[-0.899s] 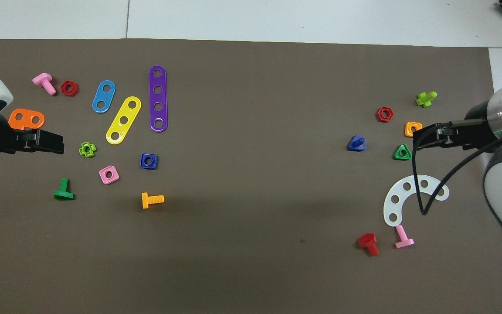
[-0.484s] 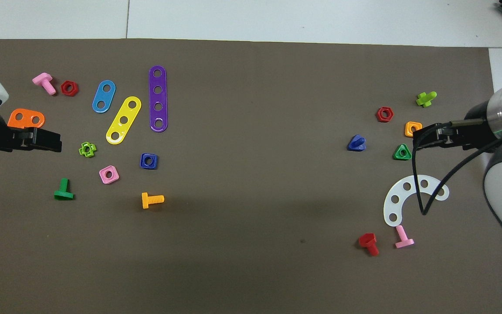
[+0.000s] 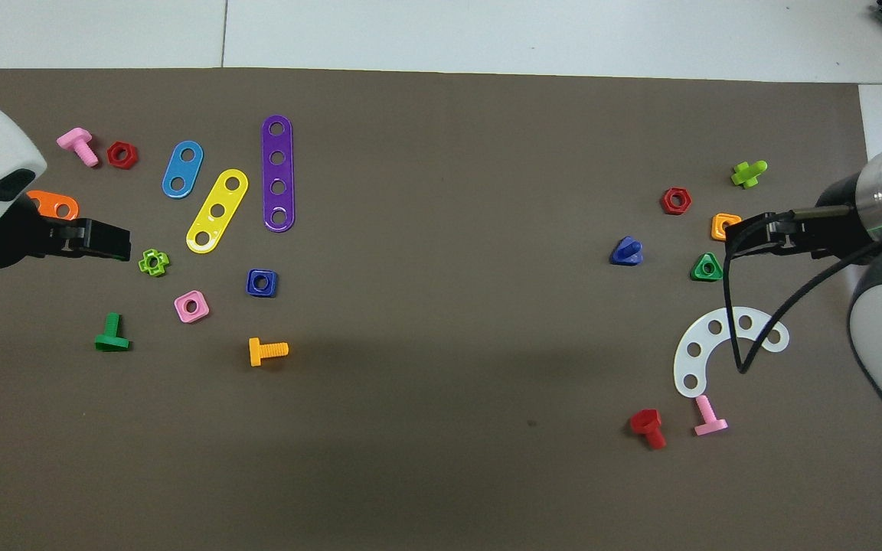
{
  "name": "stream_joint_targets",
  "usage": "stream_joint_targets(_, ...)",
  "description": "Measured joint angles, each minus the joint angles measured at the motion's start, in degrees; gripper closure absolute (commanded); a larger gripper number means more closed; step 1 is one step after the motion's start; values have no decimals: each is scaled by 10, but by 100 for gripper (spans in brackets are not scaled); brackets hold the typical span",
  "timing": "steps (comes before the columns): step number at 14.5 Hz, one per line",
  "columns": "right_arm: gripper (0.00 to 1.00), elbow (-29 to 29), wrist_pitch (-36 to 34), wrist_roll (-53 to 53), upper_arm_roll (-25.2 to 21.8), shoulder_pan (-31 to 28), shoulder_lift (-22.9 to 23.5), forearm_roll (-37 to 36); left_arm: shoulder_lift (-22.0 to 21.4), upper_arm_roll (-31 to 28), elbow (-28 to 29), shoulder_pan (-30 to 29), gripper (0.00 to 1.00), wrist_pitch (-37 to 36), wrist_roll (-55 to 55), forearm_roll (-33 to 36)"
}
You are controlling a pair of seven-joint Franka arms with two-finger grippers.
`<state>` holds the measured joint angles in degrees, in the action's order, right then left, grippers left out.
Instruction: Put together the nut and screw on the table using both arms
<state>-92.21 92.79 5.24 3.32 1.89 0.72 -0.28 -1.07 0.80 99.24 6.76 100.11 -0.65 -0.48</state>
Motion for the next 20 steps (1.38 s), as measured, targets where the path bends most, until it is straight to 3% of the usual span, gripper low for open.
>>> stream_joint_targets(6, 8, -4, 59, 0, -1, 0, 46, 0, 101, 2, 34, 31, 0, 131, -8, -4)
stream_joint_targets(15, 11, -14, 189, 0, 1, 6, 159, 0, 140, 3, 173, 54, 0, 343, -8, -9)
stream_joint_targets(20, 19, -46, 275, 0, 1, 27, 205, 0, 162, 3, 206, 81, 3, 398, -14, -9)
